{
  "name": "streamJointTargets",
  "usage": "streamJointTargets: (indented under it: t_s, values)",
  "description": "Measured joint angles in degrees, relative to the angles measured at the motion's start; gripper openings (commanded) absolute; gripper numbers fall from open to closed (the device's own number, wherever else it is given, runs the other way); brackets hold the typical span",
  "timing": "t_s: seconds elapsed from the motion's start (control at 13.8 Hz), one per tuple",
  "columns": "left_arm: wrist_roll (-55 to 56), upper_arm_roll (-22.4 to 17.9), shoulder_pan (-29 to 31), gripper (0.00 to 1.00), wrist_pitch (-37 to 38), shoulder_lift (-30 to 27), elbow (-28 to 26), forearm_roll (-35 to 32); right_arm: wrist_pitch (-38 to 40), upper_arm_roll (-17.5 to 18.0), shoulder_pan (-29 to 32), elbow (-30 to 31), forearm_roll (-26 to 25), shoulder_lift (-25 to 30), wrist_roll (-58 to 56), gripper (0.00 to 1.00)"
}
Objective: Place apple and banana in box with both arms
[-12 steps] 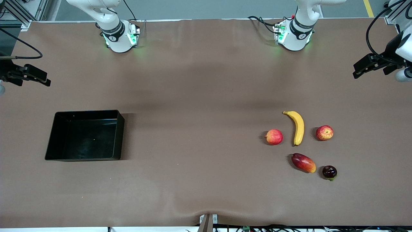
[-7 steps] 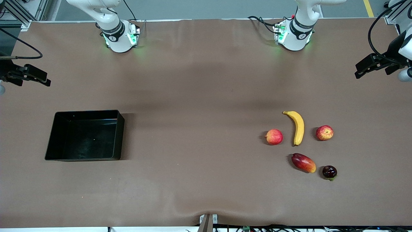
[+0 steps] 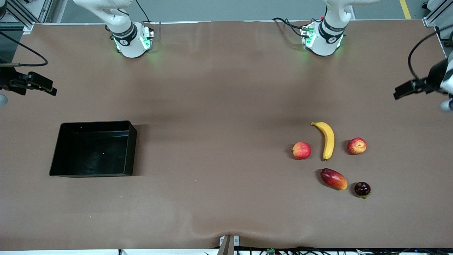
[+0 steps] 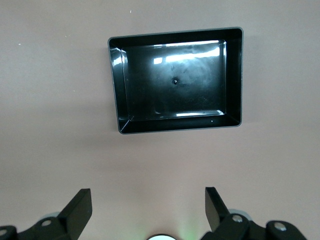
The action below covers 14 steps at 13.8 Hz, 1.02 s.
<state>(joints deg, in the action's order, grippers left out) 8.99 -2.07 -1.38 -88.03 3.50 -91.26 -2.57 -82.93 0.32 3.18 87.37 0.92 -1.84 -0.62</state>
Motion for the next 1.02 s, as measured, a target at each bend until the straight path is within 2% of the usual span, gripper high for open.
streamJointTargets:
  t_s: [0.22,0.58,0.73,1.02]
  values:
    - [0.0,0.0,0.6,1.00,-8.3,2.4,-5.1,0.0,-2.7,-0.2,0.9,2.5,-0.6,-2.0,0.0,1.00]
    - [0.0,0.0,1.8,1.00,-27.4,3.1,-20.6,0.0,-9.4,-0.3,2.4,5.9,-1.5,-8.8,0.0,1.00]
    - [0.0,0.0,2.0,1.00,-33.9,3.8,-25.2,0.0,-11.1,-0.3,3.5,6.2,-1.9,-11.8,-0.3,1.00]
    - [0.0,0.0,4.2,1.00,-43.6,9.3,-27.5,0.0,-18.8,-0.4,6.1,8.8,-2.1,-15.8,-3.7,1.00]
